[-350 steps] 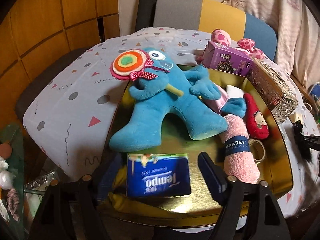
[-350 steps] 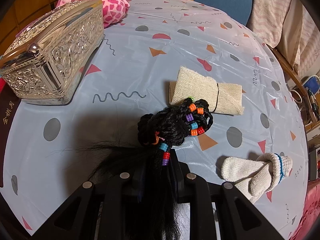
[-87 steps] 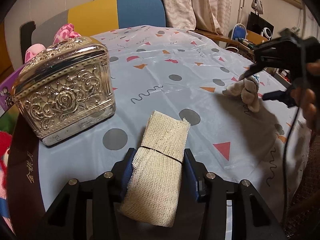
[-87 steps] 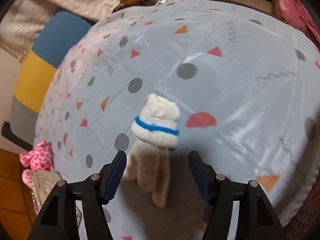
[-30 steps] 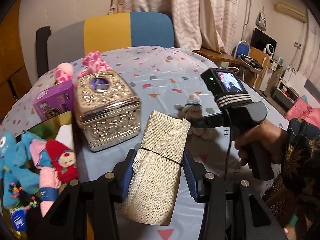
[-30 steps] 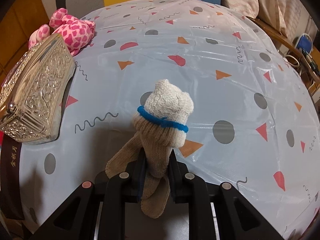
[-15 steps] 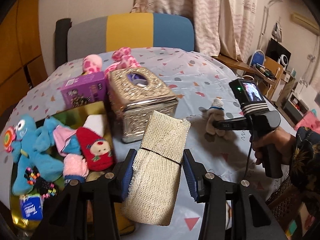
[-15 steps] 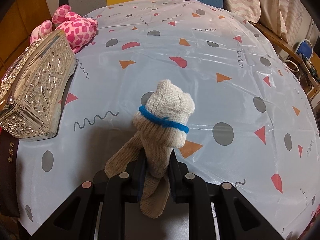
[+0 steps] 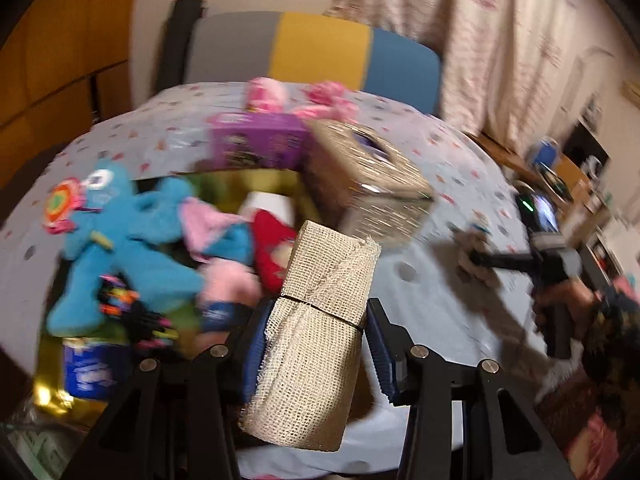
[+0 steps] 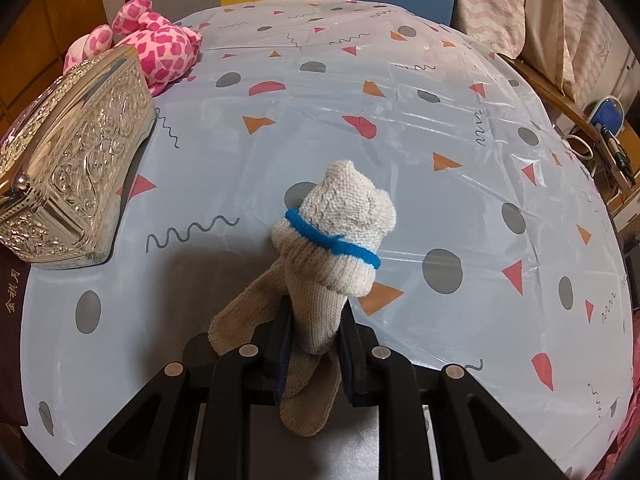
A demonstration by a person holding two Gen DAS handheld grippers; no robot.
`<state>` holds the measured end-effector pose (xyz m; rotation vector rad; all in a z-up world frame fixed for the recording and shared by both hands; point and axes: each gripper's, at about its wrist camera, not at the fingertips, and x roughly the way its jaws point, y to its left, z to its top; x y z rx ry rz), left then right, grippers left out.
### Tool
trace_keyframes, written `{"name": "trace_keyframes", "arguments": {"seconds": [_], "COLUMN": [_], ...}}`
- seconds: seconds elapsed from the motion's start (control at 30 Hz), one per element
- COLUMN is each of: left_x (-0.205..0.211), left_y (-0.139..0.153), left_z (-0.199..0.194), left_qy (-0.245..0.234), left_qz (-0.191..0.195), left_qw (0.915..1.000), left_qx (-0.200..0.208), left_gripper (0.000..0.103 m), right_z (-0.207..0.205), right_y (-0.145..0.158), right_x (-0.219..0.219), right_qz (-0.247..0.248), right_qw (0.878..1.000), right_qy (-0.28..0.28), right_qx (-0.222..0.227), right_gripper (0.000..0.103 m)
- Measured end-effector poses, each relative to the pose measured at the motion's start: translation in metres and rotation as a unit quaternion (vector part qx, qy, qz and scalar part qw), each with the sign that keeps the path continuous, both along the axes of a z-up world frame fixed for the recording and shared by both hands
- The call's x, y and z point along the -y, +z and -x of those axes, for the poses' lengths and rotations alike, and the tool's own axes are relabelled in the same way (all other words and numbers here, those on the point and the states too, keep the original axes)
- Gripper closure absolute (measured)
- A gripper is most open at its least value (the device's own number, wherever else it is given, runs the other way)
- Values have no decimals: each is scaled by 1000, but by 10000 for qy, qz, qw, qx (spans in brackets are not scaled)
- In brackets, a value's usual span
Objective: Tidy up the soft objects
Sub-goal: 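Carry the mesh roll into the gold tray and open the left tool while the right tool holds the glove, then carry the white glove into the gold tray and open the right tool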
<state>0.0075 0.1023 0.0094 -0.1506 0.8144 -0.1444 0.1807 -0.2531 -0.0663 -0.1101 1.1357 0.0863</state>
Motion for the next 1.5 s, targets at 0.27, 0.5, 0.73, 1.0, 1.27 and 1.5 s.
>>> {"name": "trace_keyframes", "arguments": {"seconds": [0.27, 0.5, 0.73, 1.0, 1.27, 1.5], "left_x": [-71, -76, -70, -69, -69, -73], "left_y": [-14, -42, -30, -10, 1, 5], "left_z": [-36, -61, -58, -34, -14, -5], "left_qy": [1027, 1070, 1040, 1205, 1246, 1270], "left_qz": [132, -157, -145, -228, -277, -267], "left_qw": [9942, 9928, 9936, 9924, 9918, 9913], "left_qx": [-285, -506, -407, -116, 102, 216], "left_gripper": [57, 37, 23, 21, 20, 19], "right_z": [0, 0, 1, 5, 17, 47], "right_y": [1, 1, 1, -1, 5, 30], "right_x": [0, -1, -2, -5, -12, -30], "right_qz": [37, 102, 168, 336, 395, -73], "right_qw": [10000, 9999, 9998, 9992, 9986, 10000], "right_qy": [22, 70, 69, 27, -145, -38], "right_qx": [-1, 11, 16, -193, -305, 32], "right_gripper": [84, 84, 84, 84, 87, 90]}}
